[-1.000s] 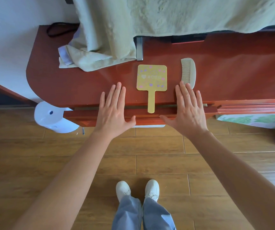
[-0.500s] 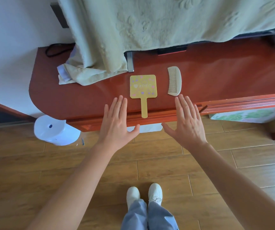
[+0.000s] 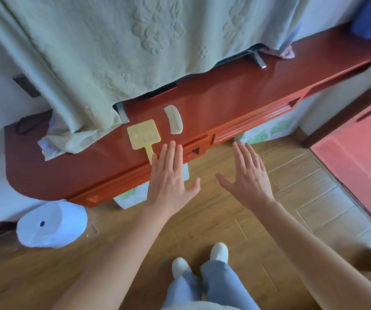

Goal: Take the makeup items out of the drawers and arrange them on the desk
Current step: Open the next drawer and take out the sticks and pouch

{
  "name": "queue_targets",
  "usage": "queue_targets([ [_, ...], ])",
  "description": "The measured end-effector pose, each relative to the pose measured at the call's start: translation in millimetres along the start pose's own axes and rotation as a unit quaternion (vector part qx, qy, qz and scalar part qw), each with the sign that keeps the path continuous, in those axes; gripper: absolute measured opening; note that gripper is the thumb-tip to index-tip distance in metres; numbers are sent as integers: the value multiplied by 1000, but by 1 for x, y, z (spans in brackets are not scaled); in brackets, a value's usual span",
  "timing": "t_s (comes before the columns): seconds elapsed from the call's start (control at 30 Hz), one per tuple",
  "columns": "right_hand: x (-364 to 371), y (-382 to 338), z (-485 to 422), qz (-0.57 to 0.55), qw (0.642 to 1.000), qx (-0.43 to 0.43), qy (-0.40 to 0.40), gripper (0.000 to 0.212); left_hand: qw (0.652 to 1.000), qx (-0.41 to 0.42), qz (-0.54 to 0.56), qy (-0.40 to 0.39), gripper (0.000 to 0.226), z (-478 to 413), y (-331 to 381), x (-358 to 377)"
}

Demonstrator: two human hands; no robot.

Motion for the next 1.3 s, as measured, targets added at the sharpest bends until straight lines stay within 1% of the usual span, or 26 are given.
queue_targets([
  [0.17,-26,33,13,7,999,32,5,85,1000,22,-9,-9,88,-2,47,-6],
  [0.37,-44,87,20,9,1000,24,-14,88,1000,27,2,-9,87,-3,112,3],
  [0.5,-56,137,16,8,999,-8,-41,89,1000,5,-9,-3,88,-17,162,9],
  [0.57,-65,164,13,4,998,-28,-54,88,1000,-14,-9,-5,88,-25,188,10],
  [0.63,-75,192,8,1,997,-47,-58,88,999,-39,-2,9,88,-32,213,11],
  [0.8,-90,246,-6,5,993,-85,-76,88,996,-81,-16,14,87,-47,259,15],
  [1.0,-87,273,-34,-8,989,-119,-85,87,992,-120,-22,13,85,-64,282,20],
  [1.17,-77,285,-58,-12,987,-131,-90,87,990,-141,-17,5,85,-88,281,32],
  [1.3,-63,298,-73,-8,987,-130,-94,84,987,-159,3,-16,84,-108,280,50],
])
Point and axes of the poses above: each hand's wrist, its own z-axis away from the middle knuckle, its own x-axis out of the palm, y = z × x, the point moved 1 cm from there along -z, towards the middle knuckle, and after that the axes turned 9 degrees about -x, right-handed, at the moved point
